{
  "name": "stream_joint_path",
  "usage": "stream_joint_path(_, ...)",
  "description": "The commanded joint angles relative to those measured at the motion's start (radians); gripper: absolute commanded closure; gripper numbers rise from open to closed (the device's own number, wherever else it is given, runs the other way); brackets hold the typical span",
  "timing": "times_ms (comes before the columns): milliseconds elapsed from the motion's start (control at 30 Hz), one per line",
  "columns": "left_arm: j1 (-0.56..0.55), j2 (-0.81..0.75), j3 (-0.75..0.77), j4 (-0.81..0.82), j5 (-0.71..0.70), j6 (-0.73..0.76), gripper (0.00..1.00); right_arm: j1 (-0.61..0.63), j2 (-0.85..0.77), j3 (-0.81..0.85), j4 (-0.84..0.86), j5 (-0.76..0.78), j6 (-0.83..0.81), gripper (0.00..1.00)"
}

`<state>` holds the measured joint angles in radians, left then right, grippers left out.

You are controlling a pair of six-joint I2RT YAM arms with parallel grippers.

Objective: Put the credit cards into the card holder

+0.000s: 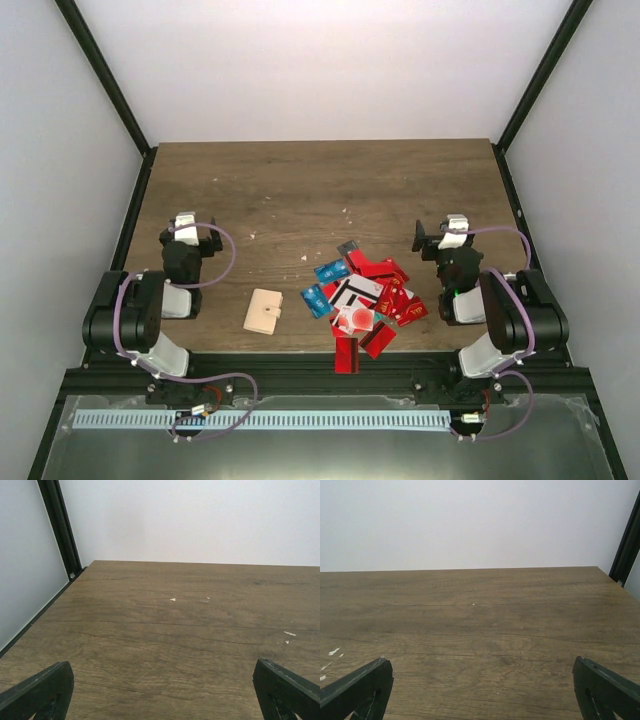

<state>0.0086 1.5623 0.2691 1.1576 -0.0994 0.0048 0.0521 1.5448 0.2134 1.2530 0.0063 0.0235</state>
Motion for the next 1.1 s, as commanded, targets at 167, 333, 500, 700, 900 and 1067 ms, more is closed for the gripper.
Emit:
stream_joint_path(167,-0.001,-0.003,0.014,0.016,0.018,0.009,0.00,-0.017,-0.002,0.023,0.017,-0.014,0.004,0.00)
stream_joint_path(333,-0.001,-0.003,0.013,0.017,0.019,0.009,0.00,-0.018,-0.002,0.023,0.015,-0.014,0.004,0.00)
stream_joint_path(500,-0.001,-0.002,0.013,0.016,0.018,0.009,0.00,-0.009,-0.029,0.032,-0.019,0.030,0.007,0.00)
stream_joint_path(700,-0.002,-0.117,0.044,-0.116,0.034,0.015,0.00,0.027,-0.281,0.241,-0.546,0.060,0.067,0.00)
stream_joint_path(900,-0.001,-0.361,0.415,-0.951,-0.092,-0.187,0.00,0.028,-0.415,0.464,-0.929,-0.062,0.263,0.00)
stream_joint_path(1067,0.006,-0.445,0.512,-1.334,-0.173,-0.492,0.00,0.003,-0.414,0.564,-1.161,-0.254,0.531,0.00)
